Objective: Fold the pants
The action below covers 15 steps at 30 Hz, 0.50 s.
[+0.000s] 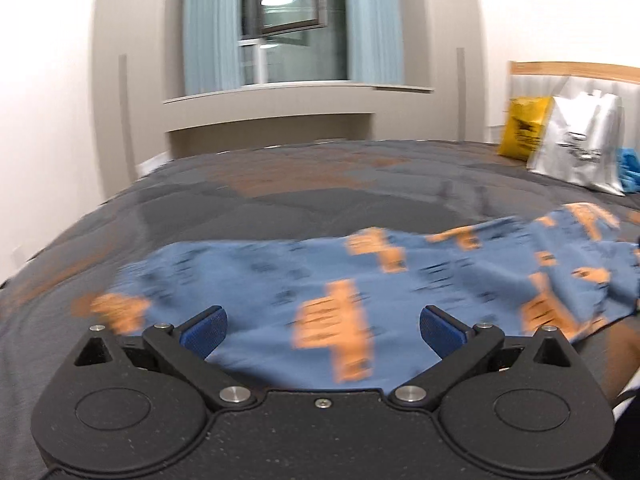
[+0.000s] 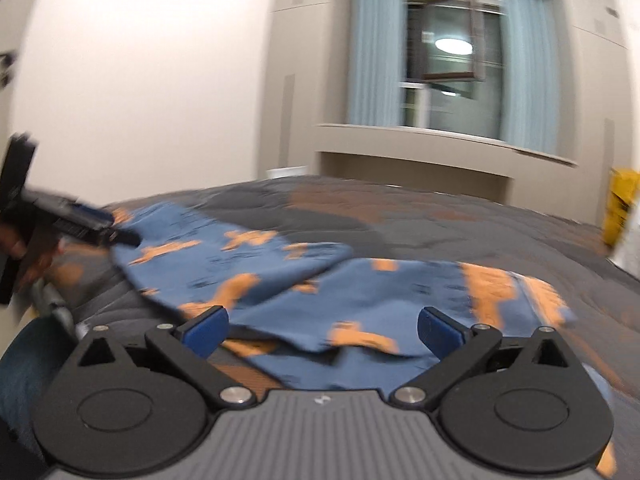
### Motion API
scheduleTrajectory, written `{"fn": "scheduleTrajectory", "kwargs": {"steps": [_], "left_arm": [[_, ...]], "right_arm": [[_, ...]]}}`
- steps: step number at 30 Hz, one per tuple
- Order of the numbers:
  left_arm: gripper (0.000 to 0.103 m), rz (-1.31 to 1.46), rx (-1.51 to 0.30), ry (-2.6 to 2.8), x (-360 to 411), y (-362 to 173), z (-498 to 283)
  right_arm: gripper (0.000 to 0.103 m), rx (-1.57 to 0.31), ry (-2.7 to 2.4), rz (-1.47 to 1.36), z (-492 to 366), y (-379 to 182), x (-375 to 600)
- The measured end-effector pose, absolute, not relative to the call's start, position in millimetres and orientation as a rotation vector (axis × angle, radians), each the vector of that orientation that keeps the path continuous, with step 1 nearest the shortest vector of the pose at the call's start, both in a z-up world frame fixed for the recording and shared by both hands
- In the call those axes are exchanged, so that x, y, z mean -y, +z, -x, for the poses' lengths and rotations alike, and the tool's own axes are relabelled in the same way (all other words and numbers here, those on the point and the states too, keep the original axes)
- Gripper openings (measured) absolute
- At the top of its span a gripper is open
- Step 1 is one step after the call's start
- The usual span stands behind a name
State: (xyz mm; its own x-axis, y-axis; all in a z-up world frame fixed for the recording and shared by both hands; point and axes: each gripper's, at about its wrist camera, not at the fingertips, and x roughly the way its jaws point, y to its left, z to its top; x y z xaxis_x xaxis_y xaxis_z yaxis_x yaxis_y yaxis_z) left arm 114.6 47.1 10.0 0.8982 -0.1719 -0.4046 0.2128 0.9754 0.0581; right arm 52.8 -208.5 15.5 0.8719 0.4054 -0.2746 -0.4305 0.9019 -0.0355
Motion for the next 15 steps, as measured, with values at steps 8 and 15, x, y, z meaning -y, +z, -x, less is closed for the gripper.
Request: {"fn": "scheduleTrajectory", "kwargs": {"steps": [8,15], "left_arm": [[0.102,-0.264,-0.350,-0.470,60,8,-120],[0.102,-0.497,-0.336,-0.559,115,-8,-111]], "right_arm": [[0.103,-0.320,0.289,-0.148,-65,10,293],[0.103,-0.373,0.205,-0.315,-80,9,346]]}}
